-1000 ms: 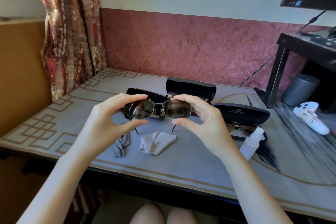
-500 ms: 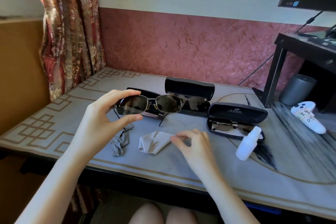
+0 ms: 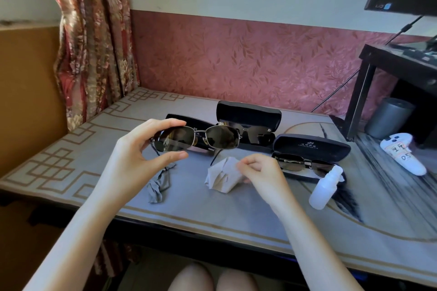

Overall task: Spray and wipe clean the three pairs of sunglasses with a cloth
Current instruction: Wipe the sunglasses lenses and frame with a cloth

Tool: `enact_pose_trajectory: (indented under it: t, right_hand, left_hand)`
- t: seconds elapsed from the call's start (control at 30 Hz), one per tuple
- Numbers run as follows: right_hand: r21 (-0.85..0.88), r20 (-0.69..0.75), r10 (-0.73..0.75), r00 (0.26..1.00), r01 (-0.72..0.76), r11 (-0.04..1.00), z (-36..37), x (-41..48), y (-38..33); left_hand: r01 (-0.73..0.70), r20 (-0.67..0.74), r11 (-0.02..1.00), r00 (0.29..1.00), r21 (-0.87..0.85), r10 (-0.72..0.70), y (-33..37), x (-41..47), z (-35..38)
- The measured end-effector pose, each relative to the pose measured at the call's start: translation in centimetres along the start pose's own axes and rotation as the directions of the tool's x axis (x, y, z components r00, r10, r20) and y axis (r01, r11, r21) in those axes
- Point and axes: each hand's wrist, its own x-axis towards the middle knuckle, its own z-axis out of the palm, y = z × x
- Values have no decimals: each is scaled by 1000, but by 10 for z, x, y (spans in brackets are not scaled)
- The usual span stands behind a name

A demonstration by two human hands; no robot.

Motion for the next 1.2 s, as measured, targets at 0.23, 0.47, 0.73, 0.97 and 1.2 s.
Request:
enact_pose_trajectory:
  t: [0.23, 0.47, 0.73, 0.97, 1.2]
  right_hand:
    - [141, -54, -123, 991, 130, 982, -30, 6, -20]
    - [-10, -33, -519, 854, 519, 855, -31, 11, -84]
    - [39, 312, -625, 716, 648, 761, -25, -22, -98]
    - [12, 307, -623, 720, 652, 759, -39, -22, -83]
    - [-315, 395, -343, 852, 477, 821, -29, -5, -80]
  left_hand:
    - [4, 20, 1000, 1000, 14, -4, 2, 0, 2]
    - [1, 39, 1000, 999, -9, 0, 4, 0, 3]
    - [-10, 23, 1000, 1000, -23, 11, 3, 1, 5]
    - [-17, 29, 999, 999, -33, 18, 4, 1, 8]
    - [-35, 54, 999, 998, -26, 36, 8, 0, 11]
